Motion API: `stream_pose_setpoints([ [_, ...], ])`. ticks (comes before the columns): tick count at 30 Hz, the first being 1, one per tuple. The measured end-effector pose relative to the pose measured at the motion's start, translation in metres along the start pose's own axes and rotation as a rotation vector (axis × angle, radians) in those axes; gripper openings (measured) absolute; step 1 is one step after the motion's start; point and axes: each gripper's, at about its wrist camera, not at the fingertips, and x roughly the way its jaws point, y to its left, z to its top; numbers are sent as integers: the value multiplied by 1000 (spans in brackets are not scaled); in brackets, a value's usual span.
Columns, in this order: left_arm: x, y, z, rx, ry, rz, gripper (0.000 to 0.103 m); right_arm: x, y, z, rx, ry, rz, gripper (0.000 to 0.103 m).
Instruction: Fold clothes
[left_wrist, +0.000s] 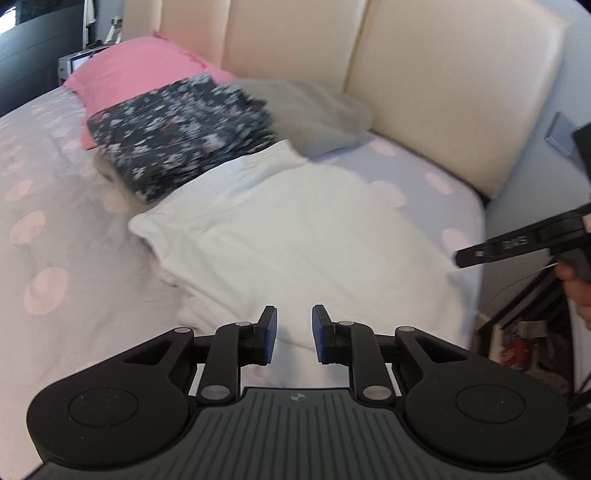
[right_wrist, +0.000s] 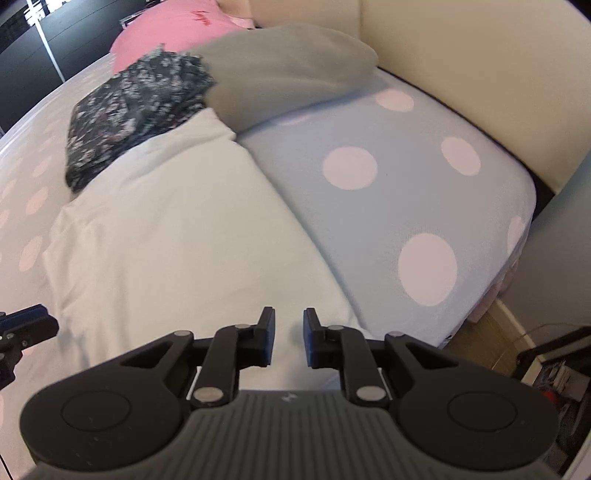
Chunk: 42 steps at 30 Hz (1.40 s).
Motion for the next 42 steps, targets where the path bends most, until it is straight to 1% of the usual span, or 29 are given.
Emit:
stream_pose_setpoints([
  [2, -4, -13, -5, 11, 2, -32, 21, -13, 8, 1, -30, -8, -15, 18],
  [4, 1, -23, -11, 4, 32, -32, 22, -26, 15, 4, -49, -19, -33, 18],
  [6, 9, -29, -18, -12, 63, -19, 22, -40, 19, 11, -6, -34, -16, 19],
  [8, 19, -31, -26, -36, 95, 7, 22, -52, 23, 16, 64, -40, 13, 28],
  [9, 23, -29, -29, -58, 109, 10, 20, -55, 25, 14, 95, -41, 34, 29],
  [10, 26, -24, -32, -91, 115, -6, 3, -58, 28, 12, 127, -42, 57, 30],
  [11, 28, -21, -35, -100, 127, 2, 0, -58, 32, 6, 143, -47, 67, 31],
  [12, 30, -18, -38, -110, 139, 10, 0, -57, 37, 0, 157, -52, 74, 31],
  [13, 31, -14, -41, -120, 150, 18, 0, -53, 41, -7, 159, -53, 55, 31],
  [15, 34, -8, -51, -138, 175, 41, 0, -41, 43, -16, 157, -9, -5, 31],
  [16, 32, -5, -55, -151, 166, 26, 0, -35, 42, -19, 162, 17, -17, 31],
  [18, 27, 0, -63, -177, 147, -4, 0, -28, 34, -24, 196, 47, 9, 31],
  [19, 21, 2, -64, -198, 122, -19, 0, -25, 31, -27, 210, 60, 22, 31],
  [21, 11, 4, -60, -235, 77, -40, 0, -19, 31, -33, 220, 84, 18, 31],
  [23, 4, 4, -52, -260, 40, -61, 6, -14, 34, -38, 231, 97, -8, 31],
  [25, 1, -3, -40, -270, 12, -92, 23, -10, 35, -40, 245, 106, -12, 31],
  [27, 7, -6, -31, -277, 21, -96, 26, -8, 35, -41, 257, 112, 18, 31],
  [29, 18, -9, -22, -291, 47, -94, 26, -6, 38, -41, 251, 110, 39, 31],
  [32, 37, -6, -20, -323, 97, -91, 26, 3, 43, -39, 220, 108, 56, 31],
  [33, 40, -5, -20, -334, 99, -89, 20, 9, 43, -38, 217, 120, 71, 31],
  [34, 41, -2, -22, -356, 97, -86, 10, 15, 42, -37, 217, 138, 76, 30],
  [35, 42, 1, -23, -379, 96, -83, 8, 20, 41, -37, 224, 153, 73, 30],
  [36, 41, 7, -26, -414, 95, -103, 6, 26, 39, -37, 233, 168, 69, 30],
  [38, 39, 12, -31, -429, 96, -116, 4, 29, 34, -36, 254, 167, 84, 30],
  [40, 37, 15, -36, -439, 94, -127, 4, 27, 32, -35, 261, 138, 111, 30],
  [42, 40, 19, -40, -477, 93, -145, 4, 25, 35, -32, 235, 103, 144, 30],
])
